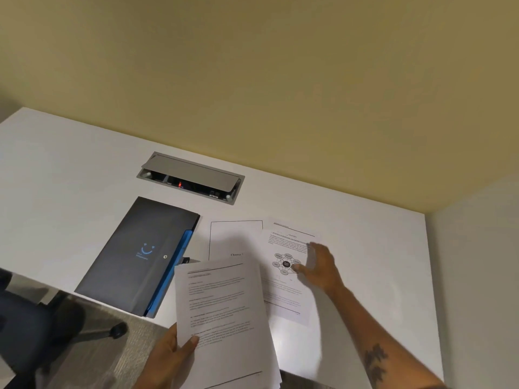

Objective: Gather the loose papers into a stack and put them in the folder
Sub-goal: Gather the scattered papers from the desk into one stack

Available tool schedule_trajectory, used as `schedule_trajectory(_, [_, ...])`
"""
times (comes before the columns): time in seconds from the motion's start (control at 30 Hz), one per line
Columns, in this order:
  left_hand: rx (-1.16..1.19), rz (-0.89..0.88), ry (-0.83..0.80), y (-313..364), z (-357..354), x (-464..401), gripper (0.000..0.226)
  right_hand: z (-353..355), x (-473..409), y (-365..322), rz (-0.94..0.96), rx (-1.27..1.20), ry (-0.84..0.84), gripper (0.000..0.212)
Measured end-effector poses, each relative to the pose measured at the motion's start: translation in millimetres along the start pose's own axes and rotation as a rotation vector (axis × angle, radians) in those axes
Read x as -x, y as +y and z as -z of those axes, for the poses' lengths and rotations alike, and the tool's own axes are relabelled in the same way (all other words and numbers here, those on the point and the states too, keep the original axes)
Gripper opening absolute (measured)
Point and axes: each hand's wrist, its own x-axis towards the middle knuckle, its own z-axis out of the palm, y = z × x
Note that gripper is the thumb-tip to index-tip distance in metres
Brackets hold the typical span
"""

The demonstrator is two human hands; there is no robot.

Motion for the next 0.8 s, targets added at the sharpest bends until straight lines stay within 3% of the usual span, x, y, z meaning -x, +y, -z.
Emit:
schedule_trajectory(0.17, [-0.021,0.036,-0.001,-13,12,-1,0.030,26,-39,4,0.067,0.329,-0.133,0.130])
schedule_trajectory(0.37, [-0.078,0.054,0.037,-22,16,-1,0.038,14,-48,10,0.029,0.435,-0.208,0.139])
schedule_trajectory(0.53, [-0.036,0.069,0.033,-17,13,-4,0.033,2,-33,11,0.045,0.393,-0.123,0.127])
schedule_trajectory(0.63, [0.025,0.057,0.017,-10,10,-5,0.040,-4,-21,17,0.014,0.171,-0.022,0.112])
schedule_trajectory(0.73, [0.050,0.005,-0.008,-4,8,-8,0.044,-12,-8,25,-0.107,-0.029,0.058,0.085])
schedule_trajectory(0.8, [0.065,-0.009,-0.004,1,8,-10,0.043,-16,-3,33,-0.215,-0.263,0.134,0.054])
